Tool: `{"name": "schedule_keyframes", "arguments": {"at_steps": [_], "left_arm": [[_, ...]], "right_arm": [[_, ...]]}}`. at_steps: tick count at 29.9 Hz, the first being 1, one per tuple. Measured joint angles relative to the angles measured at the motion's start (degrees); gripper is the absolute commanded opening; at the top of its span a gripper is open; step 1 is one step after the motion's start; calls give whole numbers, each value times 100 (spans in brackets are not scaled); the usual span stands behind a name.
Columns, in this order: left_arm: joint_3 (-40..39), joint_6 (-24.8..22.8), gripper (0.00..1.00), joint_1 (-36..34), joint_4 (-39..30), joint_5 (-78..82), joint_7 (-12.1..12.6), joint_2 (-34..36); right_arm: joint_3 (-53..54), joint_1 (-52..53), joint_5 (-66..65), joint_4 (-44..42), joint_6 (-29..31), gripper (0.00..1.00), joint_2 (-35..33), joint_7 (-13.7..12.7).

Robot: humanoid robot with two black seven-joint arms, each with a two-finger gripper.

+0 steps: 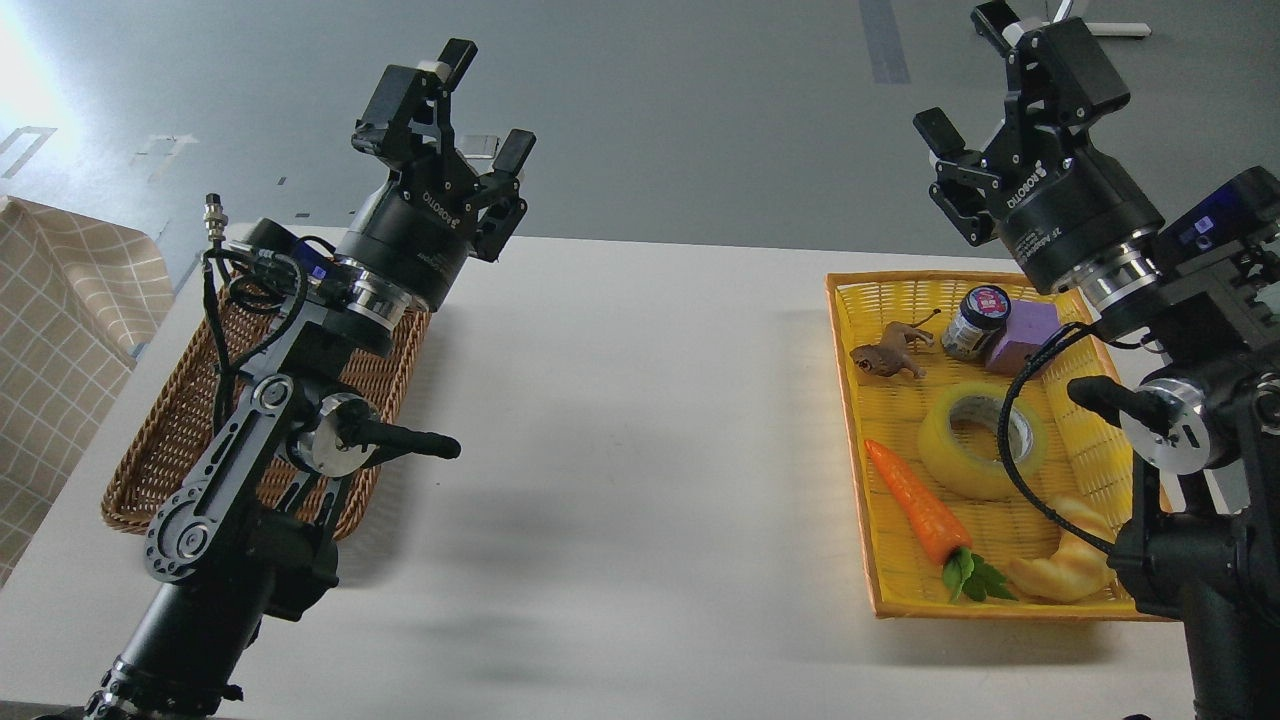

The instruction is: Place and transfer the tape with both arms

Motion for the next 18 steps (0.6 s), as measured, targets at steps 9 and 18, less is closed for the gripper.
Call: {"name": "schedule_keyframes", "arguments": {"at_steps": [9, 18], "left_arm": [[35, -22, 98, 18, 32, 34, 52, 31], [23, -36, 98, -46, 11, -6, 38, -12]], "right_arm": [[-8, 0, 4, 22, 0, 100, 0, 33], [-8, 0, 4, 48, 0, 100, 0, 102]]}}
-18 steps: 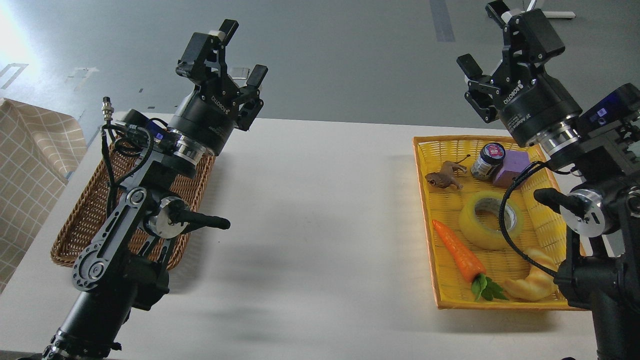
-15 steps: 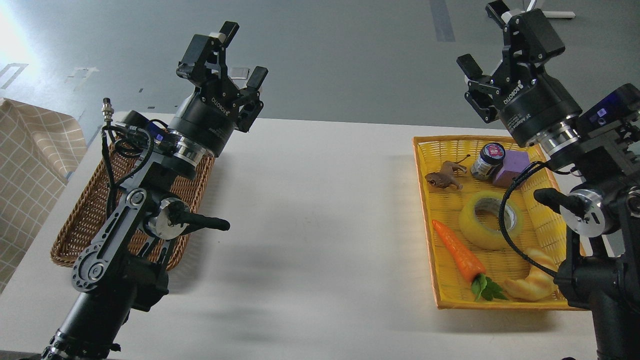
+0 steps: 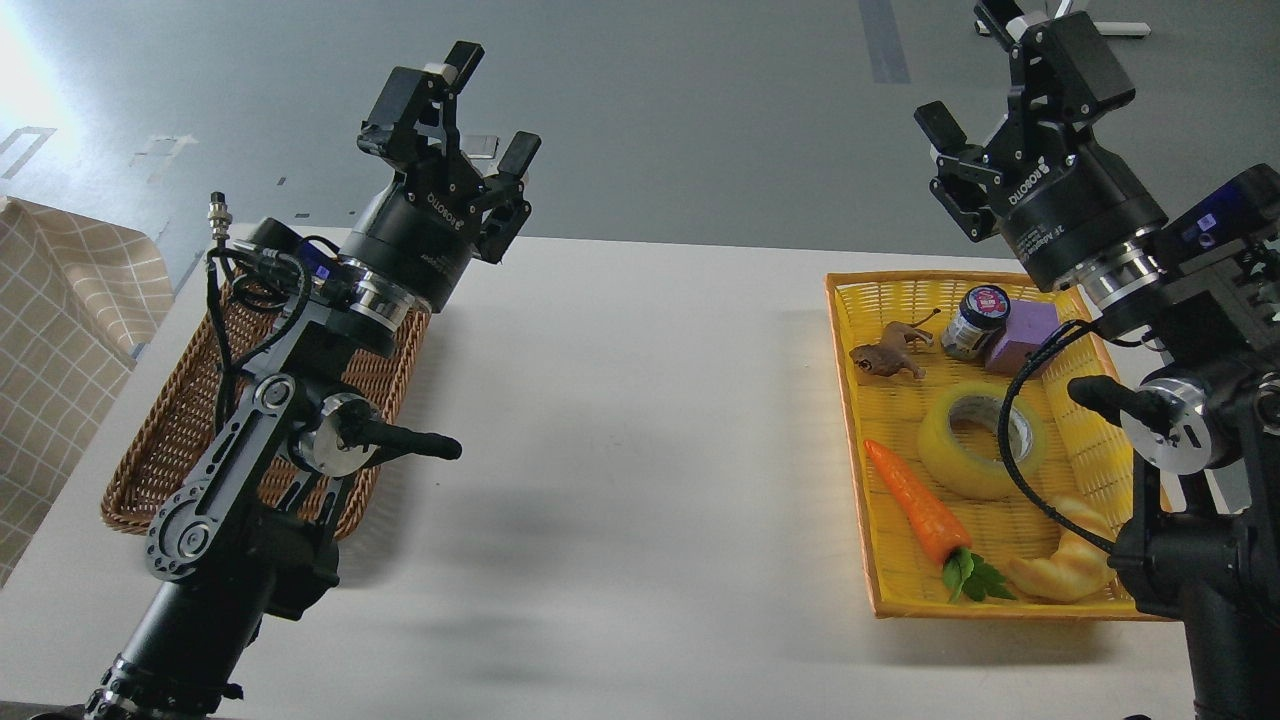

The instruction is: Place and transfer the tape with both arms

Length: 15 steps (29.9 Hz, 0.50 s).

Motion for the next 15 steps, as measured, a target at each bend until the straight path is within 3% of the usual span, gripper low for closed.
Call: {"name": "schedule_keyframes", "arguments": {"at_steps": [15], "left_arm": [[15, -29, 98, -43, -1, 0, 47, 3]], "right_arm": [[-28, -9, -7, -56, 0, 100, 0, 3]]}}
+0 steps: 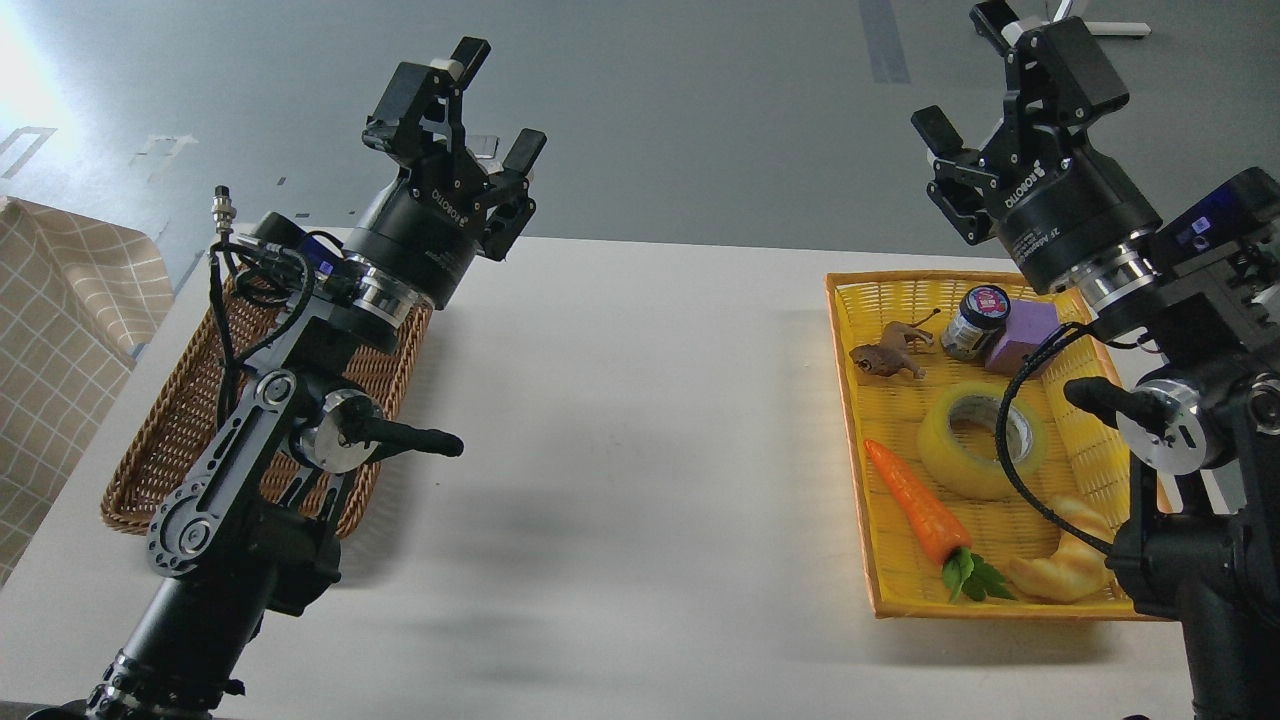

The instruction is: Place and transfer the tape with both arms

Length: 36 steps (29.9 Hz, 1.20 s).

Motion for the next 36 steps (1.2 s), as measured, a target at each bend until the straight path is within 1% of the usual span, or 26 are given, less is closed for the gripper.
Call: {"name": "schedule_keyframes", "arguments": {"at_steps": [26, 36], "left_arm": [[-4, -11, 98, -12, -8, 9, 12, 9], [-5, 3, 98, -21, -1, 0, 5, 18]], "right_arm": [[-80, -53, -1, 3, 11, 100, 0, 0], [-81, -131, -1, 28, 122, 100, 0, -6]]}}
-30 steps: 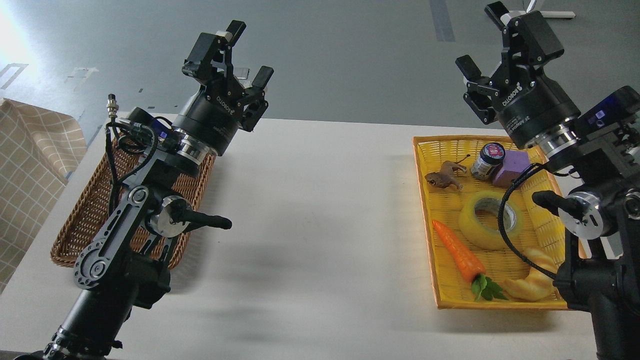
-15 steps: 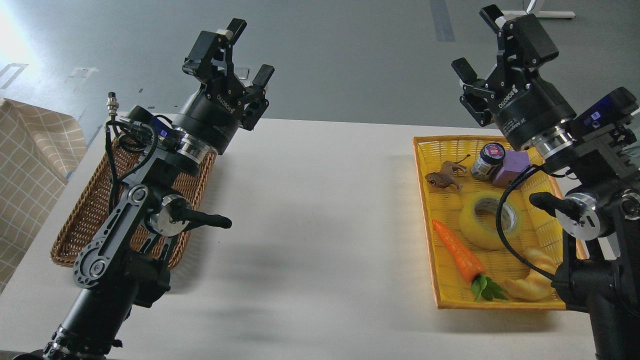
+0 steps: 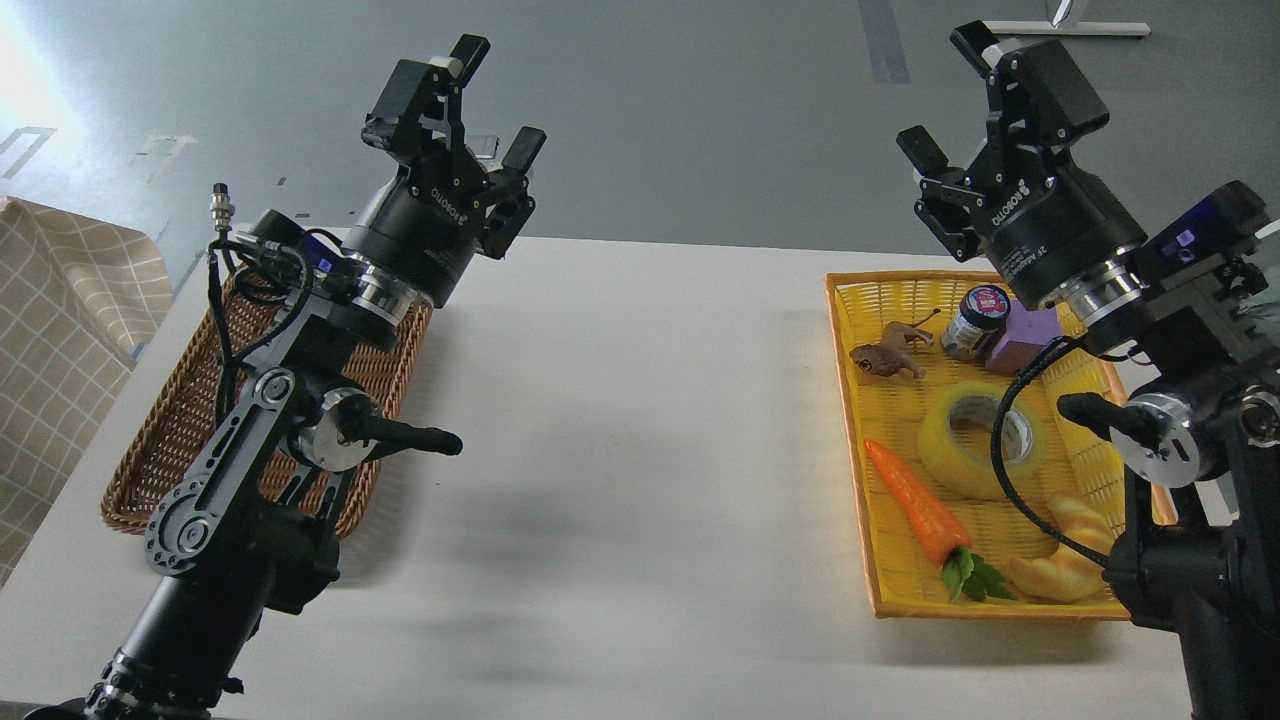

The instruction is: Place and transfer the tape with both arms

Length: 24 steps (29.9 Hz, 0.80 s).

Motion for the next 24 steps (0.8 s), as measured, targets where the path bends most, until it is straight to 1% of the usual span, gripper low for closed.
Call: {"name": "schedule_keyframes", "arguments": {"at_steps": [24], "left_arm": [[-56, 28, 98, 13, 1, 0, -9, -31]], "right_arm": [[0, -110, 0, 10, 2, 100, 0, -26]]}}
